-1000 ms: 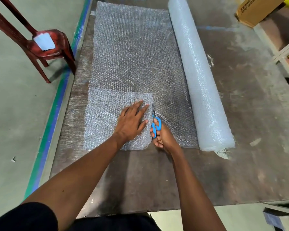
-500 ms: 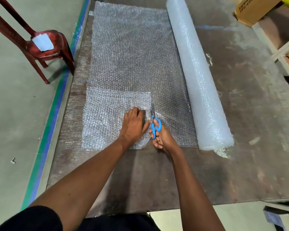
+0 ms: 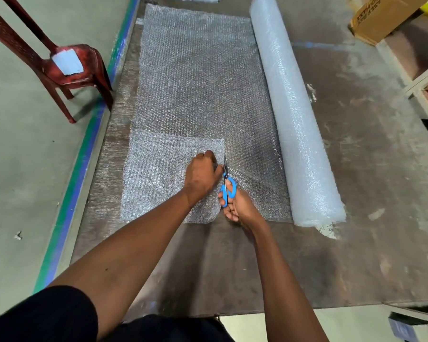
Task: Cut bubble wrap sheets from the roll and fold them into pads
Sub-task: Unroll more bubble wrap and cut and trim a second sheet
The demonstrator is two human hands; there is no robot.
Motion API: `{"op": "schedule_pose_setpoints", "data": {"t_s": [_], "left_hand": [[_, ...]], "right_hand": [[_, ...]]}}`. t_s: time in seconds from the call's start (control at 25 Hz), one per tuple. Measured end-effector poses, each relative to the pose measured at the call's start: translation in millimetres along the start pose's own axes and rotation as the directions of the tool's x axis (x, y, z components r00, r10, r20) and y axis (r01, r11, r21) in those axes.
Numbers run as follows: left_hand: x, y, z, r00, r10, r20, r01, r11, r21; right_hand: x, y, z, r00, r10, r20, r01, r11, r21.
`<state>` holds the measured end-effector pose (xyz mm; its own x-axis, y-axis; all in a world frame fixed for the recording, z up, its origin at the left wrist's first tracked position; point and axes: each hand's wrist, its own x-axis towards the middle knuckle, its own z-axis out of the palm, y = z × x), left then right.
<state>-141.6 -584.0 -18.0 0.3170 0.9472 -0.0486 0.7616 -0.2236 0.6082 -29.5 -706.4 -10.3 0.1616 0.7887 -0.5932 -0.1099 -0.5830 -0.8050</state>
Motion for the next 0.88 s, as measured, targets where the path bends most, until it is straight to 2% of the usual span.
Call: {"op": "schedule_pose_setpoints", "data": {"t_s": [0.16,0.4,0.6,0.76,0.88], "left_hand": [[7,-5,1,0.997,-0.010,0.071,0.017,0.996,-0.092],[13,-3,3,0.995,-0.045,0.086,0.044,0.999,0.011],[6,3,2,0.997,0.023,0.078,-0.033,0.991,0.126],[6,3,1,0.993,0.093,0.079,-0.100,0.991,0.084],[5,1,0,0.995,0.065,0.073,-0.071,0.994,0.088]], "right_hand": [[-5,0,-1,1.000,-0.024,-0.001,0.024,1.000,-0.014],[-6,1,0,1.000,-0.022,0.020,0.022,0.999,-0.024],[-6,-4,4,0.999,0.024,0.022,-0.024,1.000,0.013],[-6,-7,5,1.000,0.025,0.010,-0.025,1.000,0.005],[-5,-6,4,1.000,0.020,0.017,-0.021,1.000,0.013]]}}
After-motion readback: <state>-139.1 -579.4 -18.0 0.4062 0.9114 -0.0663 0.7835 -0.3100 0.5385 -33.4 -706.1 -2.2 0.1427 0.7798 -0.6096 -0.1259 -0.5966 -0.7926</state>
